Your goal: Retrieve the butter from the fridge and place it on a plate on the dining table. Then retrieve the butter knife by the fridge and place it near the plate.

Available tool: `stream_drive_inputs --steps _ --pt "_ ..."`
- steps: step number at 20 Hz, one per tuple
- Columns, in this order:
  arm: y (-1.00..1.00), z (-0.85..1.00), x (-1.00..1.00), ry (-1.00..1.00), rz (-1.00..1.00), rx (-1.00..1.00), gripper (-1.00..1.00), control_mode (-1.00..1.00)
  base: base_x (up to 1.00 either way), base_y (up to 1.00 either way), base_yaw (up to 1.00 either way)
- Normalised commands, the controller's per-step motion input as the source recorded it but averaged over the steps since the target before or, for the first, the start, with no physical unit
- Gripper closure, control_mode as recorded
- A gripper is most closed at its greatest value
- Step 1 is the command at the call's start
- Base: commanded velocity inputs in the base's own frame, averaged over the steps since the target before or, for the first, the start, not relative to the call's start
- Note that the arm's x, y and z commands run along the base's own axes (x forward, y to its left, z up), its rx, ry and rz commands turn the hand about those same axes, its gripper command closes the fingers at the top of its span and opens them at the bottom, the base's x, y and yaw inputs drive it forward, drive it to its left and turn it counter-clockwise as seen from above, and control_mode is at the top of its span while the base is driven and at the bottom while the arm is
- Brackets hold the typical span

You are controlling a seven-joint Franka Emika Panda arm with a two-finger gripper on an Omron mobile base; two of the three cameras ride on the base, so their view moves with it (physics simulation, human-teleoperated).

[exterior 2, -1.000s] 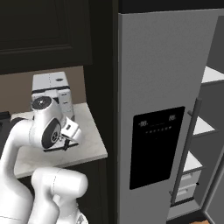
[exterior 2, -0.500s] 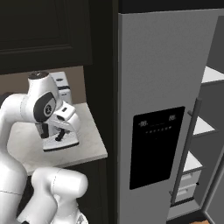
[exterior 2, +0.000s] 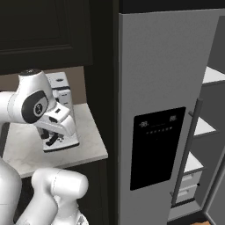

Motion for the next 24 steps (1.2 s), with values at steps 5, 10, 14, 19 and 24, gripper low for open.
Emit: stream_drive_inputs --steps 5,10,14,19,24 --pt "-0.23 0.00 -0.05 0.00 0.00 0.00 1.00 -1.00 0.00 0.00 0.00" --pt "-0.07 0.00 -0.06 0.00 0.00 0.00 1.00 -1.00 0.00 0.00 0.00" --pt "0.00 0.00 0.00 0.00 0.00 0.00 1.00 -1.00 0.00 0.00 0.00" --pt "0.00 0.00 -0.19 0.00 0.00 0.00 1.00 1.00 -0.10 0.00 0.00" --pt "0.00 0.00 0.00 0.00 0.00 0.00 1.00 1.00 -0.60 0.00 -0.02"
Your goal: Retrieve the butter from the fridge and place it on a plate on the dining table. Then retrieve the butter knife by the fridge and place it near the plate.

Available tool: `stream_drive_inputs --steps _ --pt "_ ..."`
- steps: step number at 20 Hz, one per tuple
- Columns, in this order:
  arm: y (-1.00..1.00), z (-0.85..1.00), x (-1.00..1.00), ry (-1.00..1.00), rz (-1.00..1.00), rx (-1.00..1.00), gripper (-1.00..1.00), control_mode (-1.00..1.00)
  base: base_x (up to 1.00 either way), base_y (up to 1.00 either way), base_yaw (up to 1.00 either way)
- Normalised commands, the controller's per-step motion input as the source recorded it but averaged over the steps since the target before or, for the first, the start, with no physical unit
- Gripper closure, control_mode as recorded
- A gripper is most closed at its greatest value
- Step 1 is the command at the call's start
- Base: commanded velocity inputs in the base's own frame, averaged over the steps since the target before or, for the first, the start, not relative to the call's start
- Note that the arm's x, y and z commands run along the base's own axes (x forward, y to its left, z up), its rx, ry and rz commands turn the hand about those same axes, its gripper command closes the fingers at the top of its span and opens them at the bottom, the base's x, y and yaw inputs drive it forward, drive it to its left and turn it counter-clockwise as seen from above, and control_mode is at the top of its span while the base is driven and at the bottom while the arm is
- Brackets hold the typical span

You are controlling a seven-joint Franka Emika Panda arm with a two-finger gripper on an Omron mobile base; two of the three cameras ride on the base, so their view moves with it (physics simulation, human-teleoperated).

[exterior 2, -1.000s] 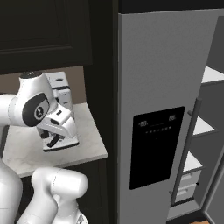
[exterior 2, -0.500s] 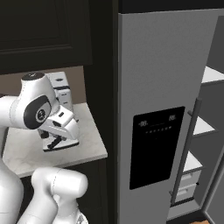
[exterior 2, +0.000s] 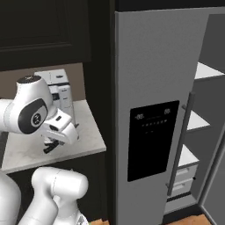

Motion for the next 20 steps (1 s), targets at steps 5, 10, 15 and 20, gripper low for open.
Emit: stream_drive_inputs --steps 5,10,15,20 --pt "0.00 0.00 0.00 0.00 0.00 0.00 1.00 1.00 -0.63 0.00 -0.05" --pt "0.00 0.00 0.00 0.00 0.00 0.00 1.00 1.00 -0.37 -0.01 -0.08" --pt "0.00 0.00 0.00 0.00 0.00 0.00 1.00 1.00 -0.13 -0.19 -0.29" --pt "0.00 0.00 0.00 0.00 0.00 0.00 1.00 1.00 -0.32 -0.42 -0.40"
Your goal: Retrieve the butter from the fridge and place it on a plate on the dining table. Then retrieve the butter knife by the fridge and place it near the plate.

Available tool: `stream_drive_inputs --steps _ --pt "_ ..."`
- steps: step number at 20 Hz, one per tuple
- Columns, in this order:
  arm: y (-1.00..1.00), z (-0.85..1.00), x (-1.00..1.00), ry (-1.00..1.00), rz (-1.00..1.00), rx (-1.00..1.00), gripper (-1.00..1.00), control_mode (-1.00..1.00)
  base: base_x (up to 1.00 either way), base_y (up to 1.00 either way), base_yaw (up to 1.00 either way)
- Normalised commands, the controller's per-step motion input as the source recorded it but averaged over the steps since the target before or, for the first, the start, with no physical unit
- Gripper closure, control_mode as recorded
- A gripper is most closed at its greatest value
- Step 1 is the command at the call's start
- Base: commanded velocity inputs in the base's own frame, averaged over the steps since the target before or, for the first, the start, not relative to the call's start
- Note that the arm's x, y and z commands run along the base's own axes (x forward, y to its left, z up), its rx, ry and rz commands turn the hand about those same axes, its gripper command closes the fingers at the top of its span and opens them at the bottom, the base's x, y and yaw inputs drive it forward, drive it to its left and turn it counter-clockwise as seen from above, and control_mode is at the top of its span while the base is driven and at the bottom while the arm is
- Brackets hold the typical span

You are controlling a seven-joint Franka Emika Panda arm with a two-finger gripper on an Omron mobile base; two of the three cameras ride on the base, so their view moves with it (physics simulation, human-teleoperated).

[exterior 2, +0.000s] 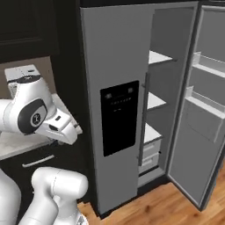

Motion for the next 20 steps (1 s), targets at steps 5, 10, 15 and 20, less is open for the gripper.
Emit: stream_drive_inputs --steps 5,10,15,20 --pt "0.00 0.00 0.00 0.00 0.00 0.00 1.00 1.00 -0.31 -0.61 -0.48" --pt "0.00 0.00 0.00 0.00 0.00 0.00 1.00 1.00 -0.11 -0.76 -0.56" --pt "0.00 0.00 0.00 0.00 0.00 0.00 1.00 1.00 0.00 -0.65 -0.62" --pt "0.00 0.00 0.00 0.00 0.00 0.00 1.00 1.00 0.14 -0.46 -0.62"
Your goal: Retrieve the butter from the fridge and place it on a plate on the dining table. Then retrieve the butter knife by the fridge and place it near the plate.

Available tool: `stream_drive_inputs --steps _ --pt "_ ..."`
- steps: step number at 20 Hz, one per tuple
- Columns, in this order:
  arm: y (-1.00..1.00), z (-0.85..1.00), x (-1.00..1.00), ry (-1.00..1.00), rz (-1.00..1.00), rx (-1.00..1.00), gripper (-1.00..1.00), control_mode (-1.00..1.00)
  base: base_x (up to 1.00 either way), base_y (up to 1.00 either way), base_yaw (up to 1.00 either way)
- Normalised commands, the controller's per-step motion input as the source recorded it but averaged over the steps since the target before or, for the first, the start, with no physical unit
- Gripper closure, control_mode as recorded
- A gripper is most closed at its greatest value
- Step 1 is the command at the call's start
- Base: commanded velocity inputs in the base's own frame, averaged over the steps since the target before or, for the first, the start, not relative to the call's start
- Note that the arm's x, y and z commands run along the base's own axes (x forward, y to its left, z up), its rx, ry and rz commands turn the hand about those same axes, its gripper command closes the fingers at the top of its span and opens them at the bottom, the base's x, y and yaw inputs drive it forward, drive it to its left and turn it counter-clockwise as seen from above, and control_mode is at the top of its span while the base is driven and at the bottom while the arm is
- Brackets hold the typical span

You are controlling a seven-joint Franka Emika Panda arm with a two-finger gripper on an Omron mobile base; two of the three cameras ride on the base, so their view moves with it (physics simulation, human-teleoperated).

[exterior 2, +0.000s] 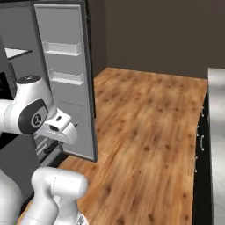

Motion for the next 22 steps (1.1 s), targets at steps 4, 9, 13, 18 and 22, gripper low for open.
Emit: stream_drive_inputs --steps 4,9,13,18,22 --pt "0.00 0.00 0.00 0.00 0.00 0.00 1.00 1.00 0.92 -0.17 -0.35" --pt "0.00 0.00 0.00 0.00 0.00 0.00 1.00 1.00 0.99 0.00 -0.08" --pt "0.00 0.00 0.00 0.00 0.00 0.00 1.00 1.00 0.97 -0.27 0.01" --pt "0.00 0.00 0.00 0.00 0.00 0.00 1.00 1.00 0.98 -0.41 0.03" --pt "0.00 0.00 0.00 0.00 0.00 0.00 1.00 1.00 1.00 -0.38 0.00"
